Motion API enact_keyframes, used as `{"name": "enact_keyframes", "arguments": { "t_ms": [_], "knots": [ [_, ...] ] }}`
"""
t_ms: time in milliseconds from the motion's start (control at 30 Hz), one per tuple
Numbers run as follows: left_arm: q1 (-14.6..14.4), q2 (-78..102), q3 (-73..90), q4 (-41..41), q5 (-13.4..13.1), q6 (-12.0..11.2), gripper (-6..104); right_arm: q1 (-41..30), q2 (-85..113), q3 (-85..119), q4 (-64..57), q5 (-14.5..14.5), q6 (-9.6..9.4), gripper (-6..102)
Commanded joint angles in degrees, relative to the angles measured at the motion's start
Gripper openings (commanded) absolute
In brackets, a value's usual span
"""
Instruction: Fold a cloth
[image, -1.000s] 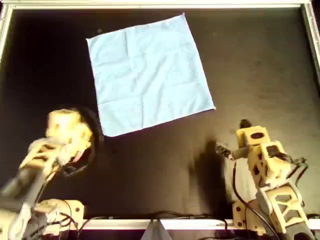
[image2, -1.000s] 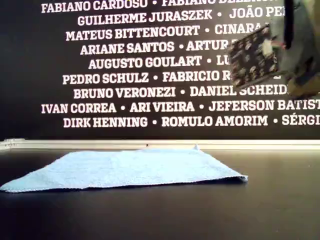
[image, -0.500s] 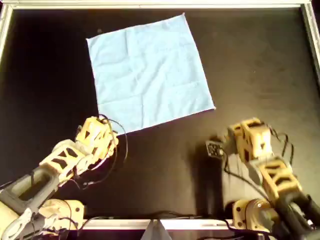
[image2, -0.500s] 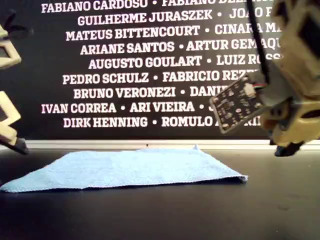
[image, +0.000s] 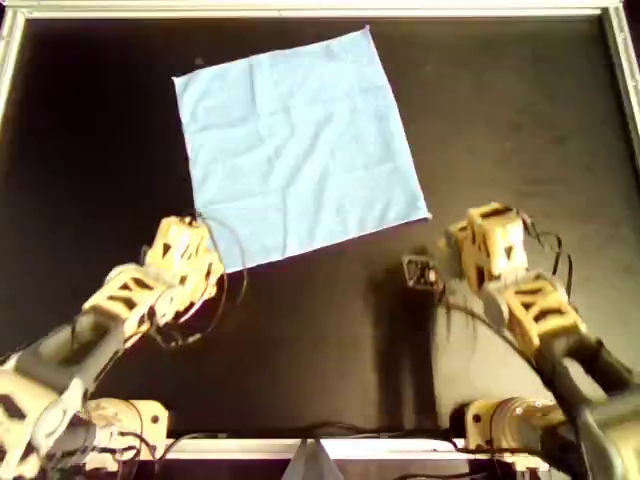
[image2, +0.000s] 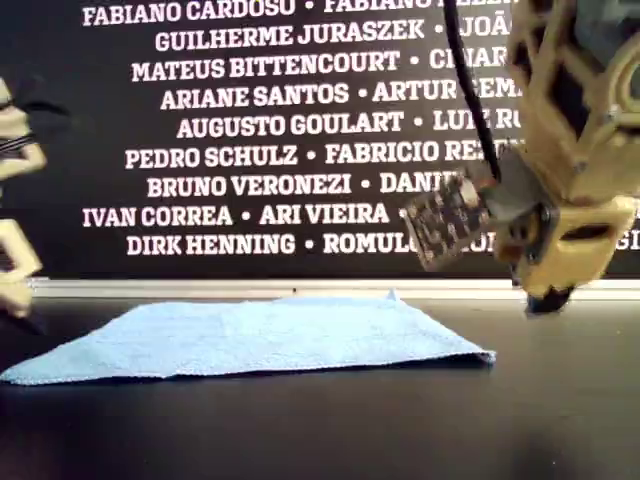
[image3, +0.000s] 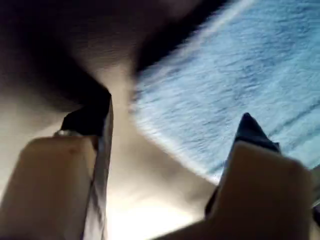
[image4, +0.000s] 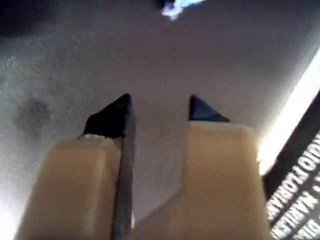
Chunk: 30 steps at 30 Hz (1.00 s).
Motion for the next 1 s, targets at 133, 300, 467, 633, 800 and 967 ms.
{"name": "enact_keyframes", "arguments": {
  "t_ms": [133, 300, 467, 633, 800, 967],
  "knots": [
    [1.32, -3.34, -5.10, -0.70, -0.26, -0.26, 88, 0.44, -16.61, -14.33, -2.55, -0.26, 0.18, 58],
    [1.32, -3.52, -4.92, -0.62, -0.26, -0.26, 88, 0.26, -21.97, -21.27, -2.46, -0.35, 0.18, 58],
    [1.32, -3.52, -3.87, -0.62, -0.26, -0.18, 88, 0.53, -25.22, -25.40, -2.46, -0.35, 0.09, 58],
    [1.41, -3.52, -4.57, -0.62, -0.35, -0.18, 88, 0.97, -27.60, -28.74, -2.46, -0.35, 0.00, 58],
    [3.87, -3.69, -5.10, -0.79, -0.35, 0.44, 88, 0.97, -30.06, -32.26, -2.37, -0.35, -0.53, 58],
    [5.89, -10.20, -7.47, -0.88, -0.35, 0.53, 88, 1.05, -33.05, -36.12, -2.37, -0.35, -0.35, 58]
  ]
}}
